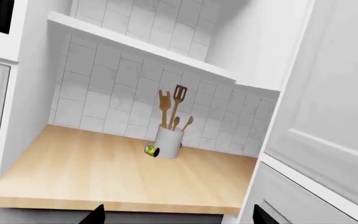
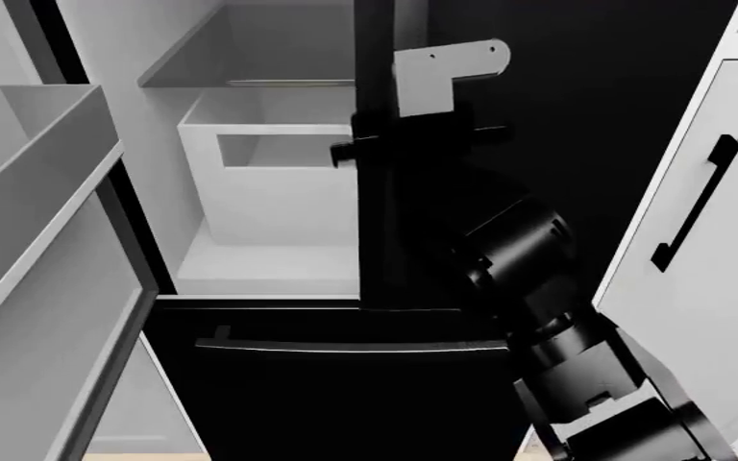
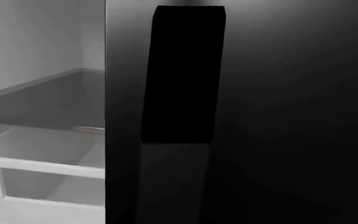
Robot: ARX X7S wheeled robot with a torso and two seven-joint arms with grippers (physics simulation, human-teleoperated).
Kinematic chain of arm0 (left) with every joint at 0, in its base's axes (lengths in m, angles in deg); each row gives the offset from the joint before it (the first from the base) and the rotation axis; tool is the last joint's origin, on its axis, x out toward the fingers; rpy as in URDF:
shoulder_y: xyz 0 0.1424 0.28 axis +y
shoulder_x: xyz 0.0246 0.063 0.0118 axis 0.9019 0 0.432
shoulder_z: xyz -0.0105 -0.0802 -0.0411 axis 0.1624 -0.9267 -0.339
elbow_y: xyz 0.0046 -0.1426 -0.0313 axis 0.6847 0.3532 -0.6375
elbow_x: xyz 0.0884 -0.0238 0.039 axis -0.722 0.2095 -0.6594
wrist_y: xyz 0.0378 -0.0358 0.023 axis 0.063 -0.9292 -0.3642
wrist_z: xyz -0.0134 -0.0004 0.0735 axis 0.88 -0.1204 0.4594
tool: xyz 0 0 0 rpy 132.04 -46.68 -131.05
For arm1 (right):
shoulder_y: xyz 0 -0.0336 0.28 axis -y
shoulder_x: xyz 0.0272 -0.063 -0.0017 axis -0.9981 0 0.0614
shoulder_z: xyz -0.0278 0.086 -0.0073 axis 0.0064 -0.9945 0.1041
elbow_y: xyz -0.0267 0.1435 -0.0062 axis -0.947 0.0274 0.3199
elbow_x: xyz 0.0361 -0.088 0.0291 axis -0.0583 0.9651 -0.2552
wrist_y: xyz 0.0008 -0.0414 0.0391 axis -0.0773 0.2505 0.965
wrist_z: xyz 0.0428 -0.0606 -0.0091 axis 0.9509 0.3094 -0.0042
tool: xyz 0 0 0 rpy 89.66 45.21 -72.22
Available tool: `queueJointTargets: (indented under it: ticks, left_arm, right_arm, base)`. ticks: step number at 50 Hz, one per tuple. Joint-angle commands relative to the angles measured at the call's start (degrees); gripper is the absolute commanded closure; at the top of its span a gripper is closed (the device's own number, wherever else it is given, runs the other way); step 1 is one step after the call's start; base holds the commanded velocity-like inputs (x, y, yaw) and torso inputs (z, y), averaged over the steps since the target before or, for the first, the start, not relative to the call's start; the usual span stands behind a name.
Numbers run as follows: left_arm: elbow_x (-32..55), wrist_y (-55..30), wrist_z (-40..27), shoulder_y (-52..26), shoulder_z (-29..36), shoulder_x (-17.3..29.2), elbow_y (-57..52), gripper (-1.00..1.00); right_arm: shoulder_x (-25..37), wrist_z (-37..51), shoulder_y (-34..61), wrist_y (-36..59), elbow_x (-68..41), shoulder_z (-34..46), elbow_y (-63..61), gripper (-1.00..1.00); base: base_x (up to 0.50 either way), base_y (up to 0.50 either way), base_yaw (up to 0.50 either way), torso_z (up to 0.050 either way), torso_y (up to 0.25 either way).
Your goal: Open the fridge doors
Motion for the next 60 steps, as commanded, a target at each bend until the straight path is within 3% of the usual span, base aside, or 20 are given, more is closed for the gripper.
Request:
queueJointTargets:
  ticks: [1,21,34,42,51,60]
  left_arm:
    - [0.0,0.2,0.1,0.5,-0.5,-0.3,0.0,-1.00]
    - [-0.1,0.4,0.8,1.6,-2.3,-0.8,0.1,-1.00]
    - [1.2,0.2,-0.4,0.7,-1.5,0.0,0.3,-1.00]
    - [0.9,-0.1,0.2,1.6,-3.0,-0.2,0.2,-1.00]
    - [2.0,-0.2,-1.0,0.9,-2.1,0.0,0.2,-1.00]
    - [2.6,-0.9,-1.4,1.0,-2.8,0.0,-0.3,-1.00]
  right_arm:
    - [3.8,7.5,-3.0,7.3,-1.0,-0.6,-14.4,1.00]
    - [9.6,26.2,-8.4,23.7,-10.9,-7.5,-47.1,1.00]
    - [11.8,39.6,-10.7,34.4,-26.6,-22.3,-64.4,1.00]
    - [16.0,54.3,-11.4,39.1,-44.8,-34.1,-71.9,1.00]
    - [16.9,54.9,-16.6,45.6,-53.5,-54.5,-76.7,1.00]
    - [17.2,55.0,-15.8,45.2,-54.6,-54.9,-77.2,1.00]
  base:
    - [0.00,0.00,0.00,0.000,0.000]
    - [0.00,0.00,0.00,0.001,0.004]
    - [0.00,0.00,0.00,0.002,0.005]
    - [0.00,0.00,0.00,0.000,0.000]
    - [0.00,0.00,0.00,0.000,0.000]
    - [0.00,0.00,0.00,0.000,0.000]
